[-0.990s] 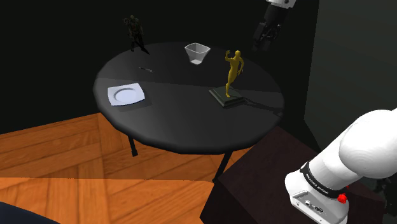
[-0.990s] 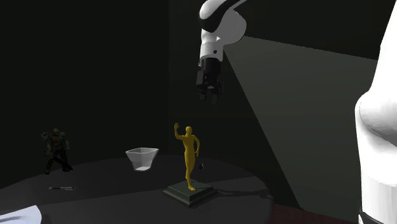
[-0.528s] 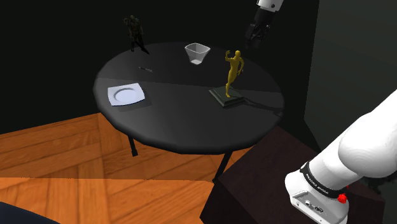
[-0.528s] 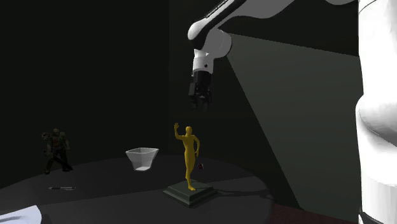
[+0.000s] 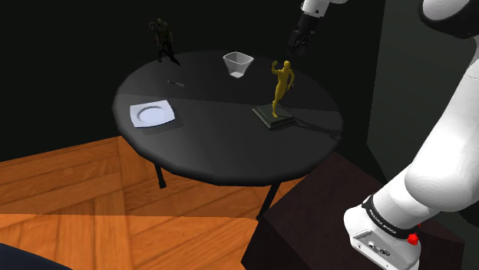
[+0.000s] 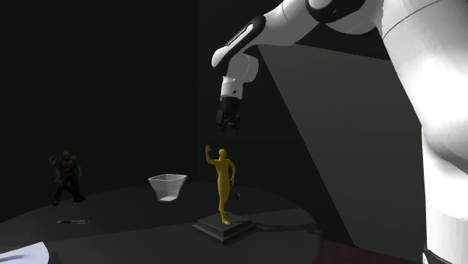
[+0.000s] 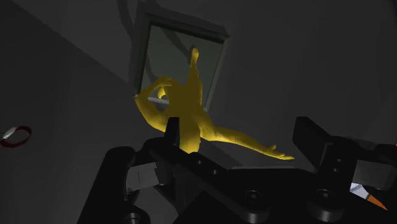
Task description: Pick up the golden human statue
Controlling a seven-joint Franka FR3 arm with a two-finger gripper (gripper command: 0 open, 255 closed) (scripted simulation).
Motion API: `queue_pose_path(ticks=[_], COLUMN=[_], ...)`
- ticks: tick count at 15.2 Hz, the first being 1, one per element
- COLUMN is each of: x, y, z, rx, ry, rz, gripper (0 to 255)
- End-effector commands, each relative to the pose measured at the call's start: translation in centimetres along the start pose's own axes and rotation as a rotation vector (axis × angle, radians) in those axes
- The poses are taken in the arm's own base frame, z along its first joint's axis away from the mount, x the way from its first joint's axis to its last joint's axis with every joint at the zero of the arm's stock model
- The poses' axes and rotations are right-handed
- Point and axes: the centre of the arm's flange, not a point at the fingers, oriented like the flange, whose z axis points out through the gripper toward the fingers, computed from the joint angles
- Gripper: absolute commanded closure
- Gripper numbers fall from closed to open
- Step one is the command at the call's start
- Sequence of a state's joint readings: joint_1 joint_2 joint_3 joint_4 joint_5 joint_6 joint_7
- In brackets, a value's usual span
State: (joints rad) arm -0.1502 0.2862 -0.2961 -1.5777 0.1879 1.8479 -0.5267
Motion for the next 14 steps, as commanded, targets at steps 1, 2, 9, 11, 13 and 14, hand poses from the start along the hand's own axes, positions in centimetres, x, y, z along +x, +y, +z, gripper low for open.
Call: queue_pose_path(ticks=[1,2,9,11,13,14], x=[2.5,3.4,4.5,4.5,4.5,4.5], y=[1.6,2.5,3.7,3.8,3.8,3.9], z=[0.7,1.0,4.1,5.4,5.4,5.5], rx=[0.0,-0.001,-0.001,-0.001,-0.001,-0.001], ry=[0.005,0.008,0.011,0.011,0.011,0.011], rz=[-0.008,-0.012,-0.016,-0.016,-0.016,-0.016], gripper=[0,0,0,0,0,255])
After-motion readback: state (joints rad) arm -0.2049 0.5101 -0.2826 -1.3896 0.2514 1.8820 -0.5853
